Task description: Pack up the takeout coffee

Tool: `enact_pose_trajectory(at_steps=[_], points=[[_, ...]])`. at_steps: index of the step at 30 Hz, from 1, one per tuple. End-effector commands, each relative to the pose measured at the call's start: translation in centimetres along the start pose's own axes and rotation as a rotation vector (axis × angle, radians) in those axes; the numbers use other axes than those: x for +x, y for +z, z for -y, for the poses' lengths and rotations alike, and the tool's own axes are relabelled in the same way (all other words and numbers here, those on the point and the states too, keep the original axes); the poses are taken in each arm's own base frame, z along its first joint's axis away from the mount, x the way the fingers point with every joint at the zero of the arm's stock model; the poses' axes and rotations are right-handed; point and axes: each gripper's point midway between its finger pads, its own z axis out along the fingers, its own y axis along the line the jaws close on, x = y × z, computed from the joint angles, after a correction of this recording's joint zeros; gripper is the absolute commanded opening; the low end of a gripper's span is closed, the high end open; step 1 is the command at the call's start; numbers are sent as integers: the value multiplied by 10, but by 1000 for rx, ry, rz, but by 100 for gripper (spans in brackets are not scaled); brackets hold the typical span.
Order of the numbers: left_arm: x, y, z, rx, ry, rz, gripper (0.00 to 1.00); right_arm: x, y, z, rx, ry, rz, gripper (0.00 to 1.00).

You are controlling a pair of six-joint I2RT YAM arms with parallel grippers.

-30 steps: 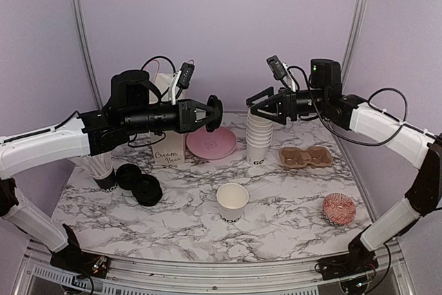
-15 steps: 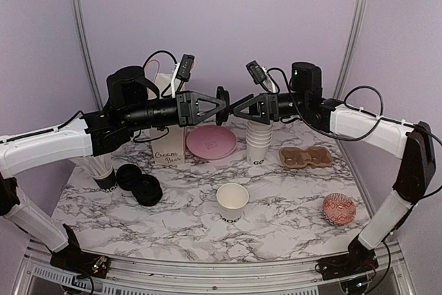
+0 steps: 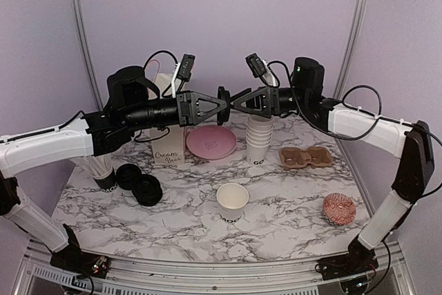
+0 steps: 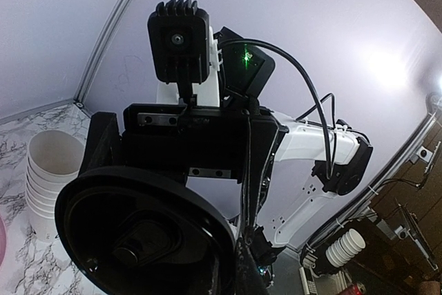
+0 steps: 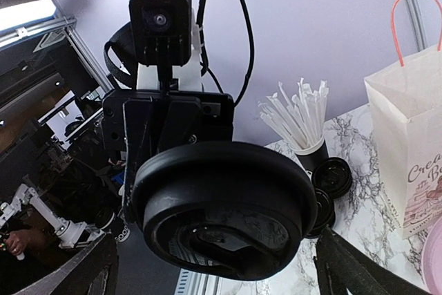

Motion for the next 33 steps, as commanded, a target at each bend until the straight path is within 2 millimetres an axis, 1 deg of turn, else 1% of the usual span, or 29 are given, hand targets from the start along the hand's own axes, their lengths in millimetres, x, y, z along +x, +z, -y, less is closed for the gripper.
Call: enact_pose_trajectory(at_steps=[1,3,12,16,27,29,33], points=[[-2,5,1,28,9,9,5,-10,3,-11,-24,-24,10,95],[-2,6,0,29,9,9,5,-10,4,-10,-21,-19,11,94],[-3,8,0,32,10,12,5,-7,5,-4,-10,9,11,84],[-5,7,2,32,14,18,5,-4,5,0,-3,24,8,83],[-9,6,1,23,29,34,5,1,8,5,26,20,-7,83],[-10,6,2,26,30,35,5,2,8,7,33,26,-8,82],[-9,8,1,27,28,33,5,4,9,9,28,32,-11,75]])
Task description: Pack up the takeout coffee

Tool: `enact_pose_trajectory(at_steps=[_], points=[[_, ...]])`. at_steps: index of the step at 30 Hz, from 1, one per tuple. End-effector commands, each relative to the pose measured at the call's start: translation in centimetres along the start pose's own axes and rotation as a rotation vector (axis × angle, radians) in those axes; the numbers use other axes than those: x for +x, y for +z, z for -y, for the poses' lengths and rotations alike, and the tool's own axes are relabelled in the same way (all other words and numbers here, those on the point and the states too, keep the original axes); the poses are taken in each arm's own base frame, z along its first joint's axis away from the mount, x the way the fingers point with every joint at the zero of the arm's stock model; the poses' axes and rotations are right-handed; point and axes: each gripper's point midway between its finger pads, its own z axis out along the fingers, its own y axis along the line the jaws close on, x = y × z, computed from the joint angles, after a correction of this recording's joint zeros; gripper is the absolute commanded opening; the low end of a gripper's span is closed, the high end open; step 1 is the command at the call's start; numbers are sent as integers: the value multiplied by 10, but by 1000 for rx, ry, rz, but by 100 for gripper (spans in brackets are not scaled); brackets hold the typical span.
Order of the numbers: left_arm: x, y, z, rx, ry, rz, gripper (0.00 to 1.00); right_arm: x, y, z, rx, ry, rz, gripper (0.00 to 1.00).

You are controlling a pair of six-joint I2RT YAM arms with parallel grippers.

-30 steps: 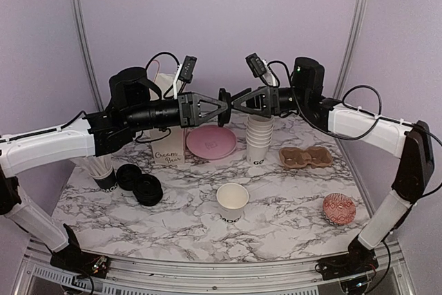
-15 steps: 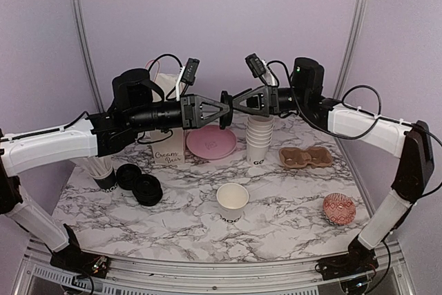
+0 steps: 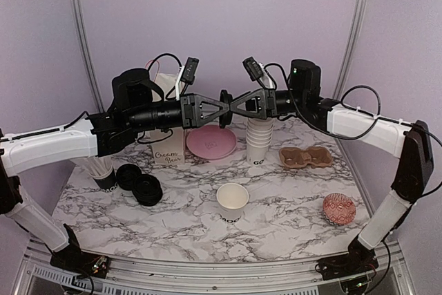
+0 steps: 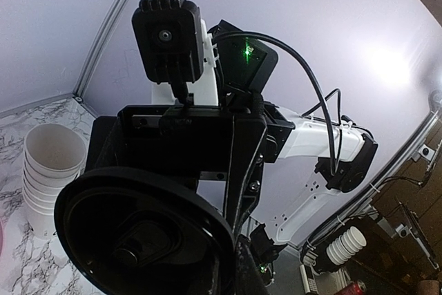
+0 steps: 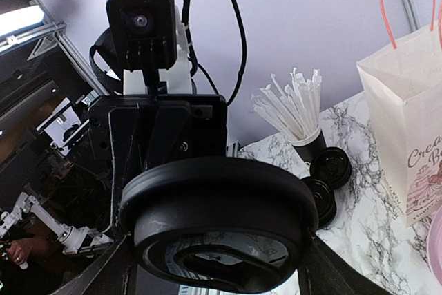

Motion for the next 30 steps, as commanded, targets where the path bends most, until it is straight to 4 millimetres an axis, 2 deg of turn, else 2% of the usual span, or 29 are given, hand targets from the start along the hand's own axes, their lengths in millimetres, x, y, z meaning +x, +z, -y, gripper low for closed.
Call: enact_pose_trajectory(at_steps=[1,4,6,10,14,18,22,25,30], points=[[-15,1,8,28,37,46,5,-3,5,0,-4,-13,-2,73],[-14,2,6,26,33,44,5,-3,5,0,-8,-18,-4,69],[-13,3,5,23,30,42,10,-4,5,0,-6,-26,-4,68],[-9,-3,2,1,38,41,38,-7,-4,5,30,-52,-13,65],[13,-19,-6,-73,83,-51,55,0,-32,23,149,-110,-44,64],[53,-42,-50,-287,125,-174,56,25,-48,33,271,-264,-167,64],[98,-68,-95,-471,123,-272,55,58,-56,34,309,-366,-346,65],[115,-78,-111,-532,117,-297,54,82,-55,32,300,-385,-470,66],[116,-82,-114,-551,105,-281,54,121,-41,22,239,-403,-644,66]])
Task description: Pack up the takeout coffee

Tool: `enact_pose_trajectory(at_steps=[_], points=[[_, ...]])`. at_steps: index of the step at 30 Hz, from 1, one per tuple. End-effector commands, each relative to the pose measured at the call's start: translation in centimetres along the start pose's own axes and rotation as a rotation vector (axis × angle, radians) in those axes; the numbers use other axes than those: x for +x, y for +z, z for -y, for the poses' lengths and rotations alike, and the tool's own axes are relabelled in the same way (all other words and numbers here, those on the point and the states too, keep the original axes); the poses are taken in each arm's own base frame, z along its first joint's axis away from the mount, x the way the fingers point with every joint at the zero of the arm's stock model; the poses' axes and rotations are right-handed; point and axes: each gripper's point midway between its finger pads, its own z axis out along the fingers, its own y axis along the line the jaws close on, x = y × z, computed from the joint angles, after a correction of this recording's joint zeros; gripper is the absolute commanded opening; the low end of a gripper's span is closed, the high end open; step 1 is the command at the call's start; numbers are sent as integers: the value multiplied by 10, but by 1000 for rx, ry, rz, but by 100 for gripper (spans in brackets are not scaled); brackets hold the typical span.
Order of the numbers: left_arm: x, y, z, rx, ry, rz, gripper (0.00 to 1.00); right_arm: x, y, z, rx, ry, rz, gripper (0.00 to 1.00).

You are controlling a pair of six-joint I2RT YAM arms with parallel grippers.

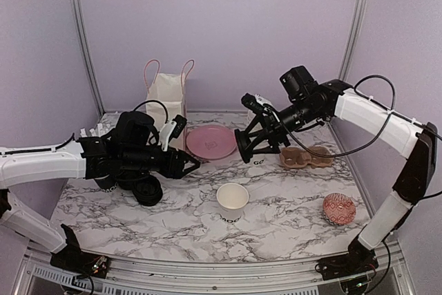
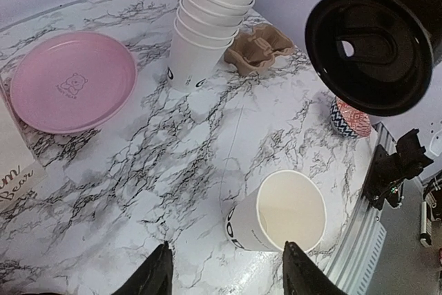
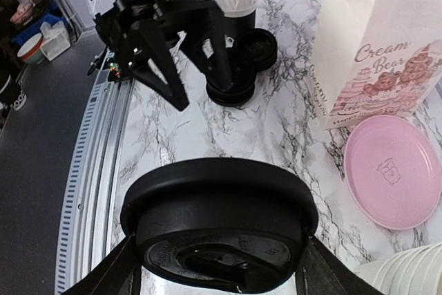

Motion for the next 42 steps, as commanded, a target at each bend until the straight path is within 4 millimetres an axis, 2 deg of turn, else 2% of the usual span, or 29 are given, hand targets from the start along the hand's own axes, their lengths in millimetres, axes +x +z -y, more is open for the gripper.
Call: enact_pose_trajectory(at_steps=[1,4,10,20,37,42], points=[[-9,-8,-8,-52,22,40,54,32,16,-30,-75,-92,-196,66],[-6,-6,-11,-62,27,32,54,43,32,-41,-112,-111,-261,66],[-6,-9,-8,-52,31,37,55,67,53,-51,-144,-127,-380,66],[-1,-6,-11,-60,40,20,55,78,64,-52,-154,-127,-440,66],[-1,-4,-11,-57,48,14,55,74,69,-50,-150,-111,-447,64],[-3,-8,-9,-55,53,21,55,58,59,-51,-130,-122,-443,62]])
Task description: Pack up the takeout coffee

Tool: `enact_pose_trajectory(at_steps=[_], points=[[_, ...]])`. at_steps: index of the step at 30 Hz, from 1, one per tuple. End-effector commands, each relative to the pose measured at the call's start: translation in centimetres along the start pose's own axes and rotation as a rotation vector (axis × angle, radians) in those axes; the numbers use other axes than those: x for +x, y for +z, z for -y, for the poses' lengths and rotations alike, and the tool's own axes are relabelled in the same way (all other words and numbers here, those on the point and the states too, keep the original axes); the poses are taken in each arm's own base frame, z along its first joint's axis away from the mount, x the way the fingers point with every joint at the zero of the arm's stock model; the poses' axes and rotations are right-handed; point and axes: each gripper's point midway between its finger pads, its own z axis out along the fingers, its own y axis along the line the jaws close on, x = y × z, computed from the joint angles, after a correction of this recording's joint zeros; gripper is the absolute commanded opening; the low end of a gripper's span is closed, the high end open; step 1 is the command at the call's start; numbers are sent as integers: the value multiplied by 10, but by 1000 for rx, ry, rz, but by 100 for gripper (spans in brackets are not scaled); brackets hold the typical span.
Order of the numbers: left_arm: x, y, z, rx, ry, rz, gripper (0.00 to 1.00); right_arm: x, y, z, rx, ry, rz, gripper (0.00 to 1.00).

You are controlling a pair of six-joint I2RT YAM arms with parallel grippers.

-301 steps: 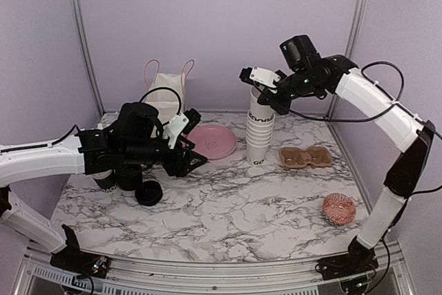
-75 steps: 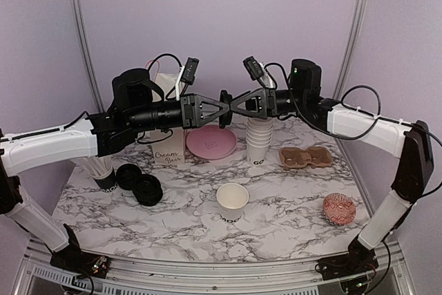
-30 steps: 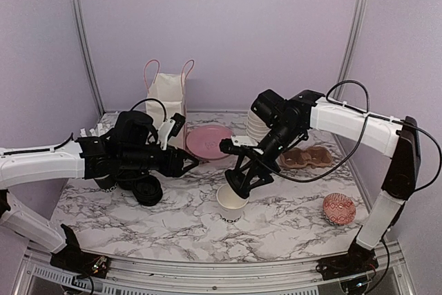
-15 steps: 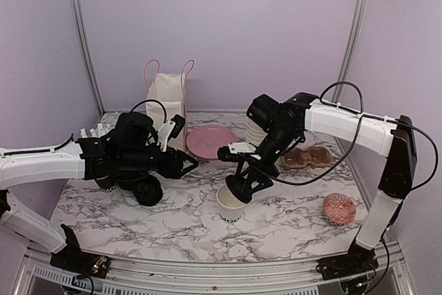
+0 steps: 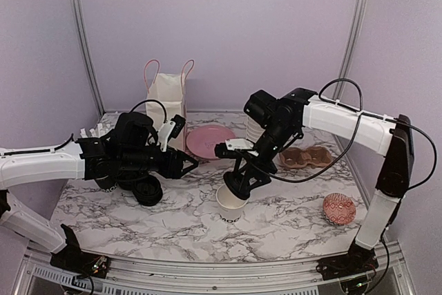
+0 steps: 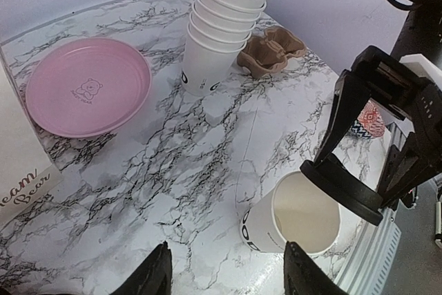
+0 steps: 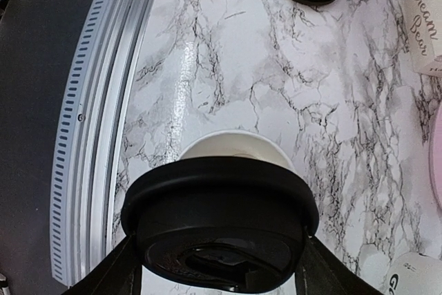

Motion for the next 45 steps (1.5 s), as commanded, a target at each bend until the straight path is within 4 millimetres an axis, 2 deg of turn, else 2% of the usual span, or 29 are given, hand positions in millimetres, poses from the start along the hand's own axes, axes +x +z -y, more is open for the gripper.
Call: enact_pose_trajectory(at_steps=[1,4,23,35,45], points=[[-4,-6,0,-3,19,10,55,-17,-19,-2,37,-20,8,62],[-3,-7,-1,-8,23,8,55,-15,-21,2,64,-16,-8,63],[3,-9,-1,-2,23,0,56,-1,7,11,64,13,-111,62],[7,-3,-3,-7,27,-14,56,-1,16,6,45,22,-133,62],[11,-2,-8,-26,25,-17,56,-3,31,5,48,38,-174,69]])
